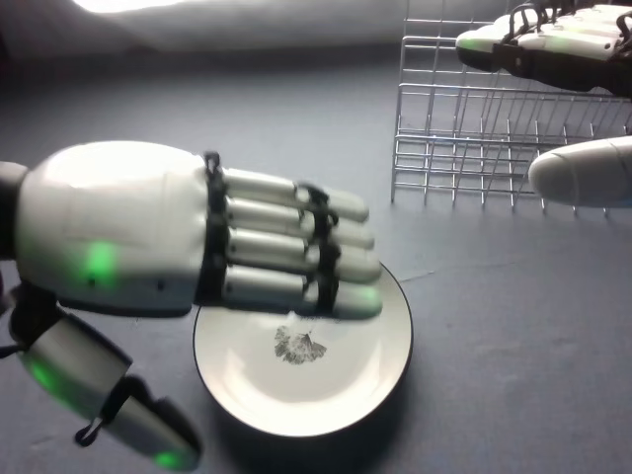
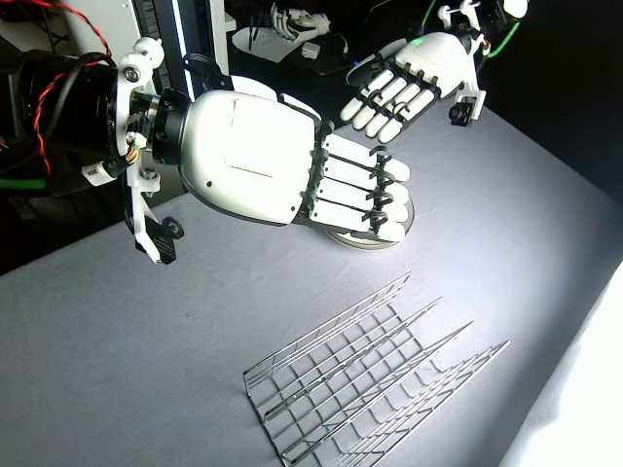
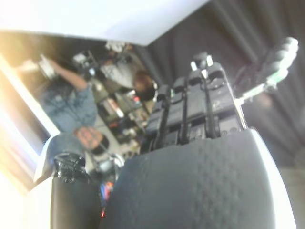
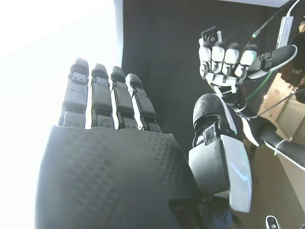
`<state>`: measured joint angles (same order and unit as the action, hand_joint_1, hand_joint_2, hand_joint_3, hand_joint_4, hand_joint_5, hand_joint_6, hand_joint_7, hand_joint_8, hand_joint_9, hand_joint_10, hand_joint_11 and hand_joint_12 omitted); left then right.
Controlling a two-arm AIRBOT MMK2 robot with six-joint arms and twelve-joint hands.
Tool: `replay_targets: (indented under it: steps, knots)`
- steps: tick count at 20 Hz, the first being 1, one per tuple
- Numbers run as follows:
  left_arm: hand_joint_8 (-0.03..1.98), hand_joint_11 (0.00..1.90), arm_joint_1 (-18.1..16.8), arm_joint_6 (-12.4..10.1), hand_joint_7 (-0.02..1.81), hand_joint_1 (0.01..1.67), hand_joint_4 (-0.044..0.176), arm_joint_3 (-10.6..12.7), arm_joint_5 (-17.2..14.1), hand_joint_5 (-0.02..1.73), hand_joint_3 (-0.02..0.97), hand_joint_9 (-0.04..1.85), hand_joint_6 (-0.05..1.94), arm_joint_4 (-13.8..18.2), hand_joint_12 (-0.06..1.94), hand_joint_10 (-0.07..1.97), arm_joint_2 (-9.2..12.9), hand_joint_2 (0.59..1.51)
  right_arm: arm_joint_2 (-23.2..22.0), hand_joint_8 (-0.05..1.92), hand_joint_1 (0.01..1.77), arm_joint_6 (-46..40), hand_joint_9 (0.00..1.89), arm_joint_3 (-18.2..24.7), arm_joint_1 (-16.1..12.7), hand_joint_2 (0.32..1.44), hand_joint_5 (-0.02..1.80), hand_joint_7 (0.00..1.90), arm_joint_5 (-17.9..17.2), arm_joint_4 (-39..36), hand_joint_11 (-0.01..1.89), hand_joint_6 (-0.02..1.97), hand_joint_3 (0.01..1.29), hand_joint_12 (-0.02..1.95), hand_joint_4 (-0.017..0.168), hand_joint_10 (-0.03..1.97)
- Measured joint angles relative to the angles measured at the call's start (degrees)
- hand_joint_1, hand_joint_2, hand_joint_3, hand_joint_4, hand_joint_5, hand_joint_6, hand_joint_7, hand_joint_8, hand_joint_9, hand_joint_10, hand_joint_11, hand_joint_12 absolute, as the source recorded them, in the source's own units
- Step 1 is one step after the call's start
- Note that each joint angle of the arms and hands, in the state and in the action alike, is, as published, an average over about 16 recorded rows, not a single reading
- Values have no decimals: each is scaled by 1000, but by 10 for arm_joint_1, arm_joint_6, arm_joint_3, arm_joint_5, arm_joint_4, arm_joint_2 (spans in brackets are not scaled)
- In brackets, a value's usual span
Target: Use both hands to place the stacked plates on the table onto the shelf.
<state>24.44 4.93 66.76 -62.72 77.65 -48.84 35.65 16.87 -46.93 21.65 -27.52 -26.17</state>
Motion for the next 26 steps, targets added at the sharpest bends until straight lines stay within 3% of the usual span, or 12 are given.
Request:
replay_targets:
  steps: [6, 12, 18, 26]
  knots:
    - [-3, 14, -23, -36, 19, 18, -5, 52, -27, 22, 6, 16, 6, 101, 0, 3, -26, 1086, 0, 8, 21, 0, 19, -1, 0, 1285, 15, 20, 0, 8, 19, 9, 15, 0, -3, -4]
    - [-2, 14, -23, -43, 18, 17, -4, 101, -45, 22, 6, 13, 6, 177, 0, 3, -49, 1074, 0, 8, 21, 0, 23, -3, 0, 1285, 15, 19, 0, 17, 19, 9, 15, 0, -3, -4]
    - [-3, 14, -10, -48, 17, 17, -4, 133, -37, 22, 6, 11, 6, 219, 0, 3, -72, 1075, 0, 8, 21, 0, 22, -3, 0, 1285, 15, 19, 0, 20, 19, 9, 15, 0, -3, -3]
    - [-3, 14, 11, -51, 14, 17, -4, 161, -12, 22, 6, 14, 6, 231, 1, 3, -98, 1077, 1, 8, 21, 0, 22, -3, 0, 1285, 17, 20, 0, 20, 19, 9, 15, 0, -3, -3]
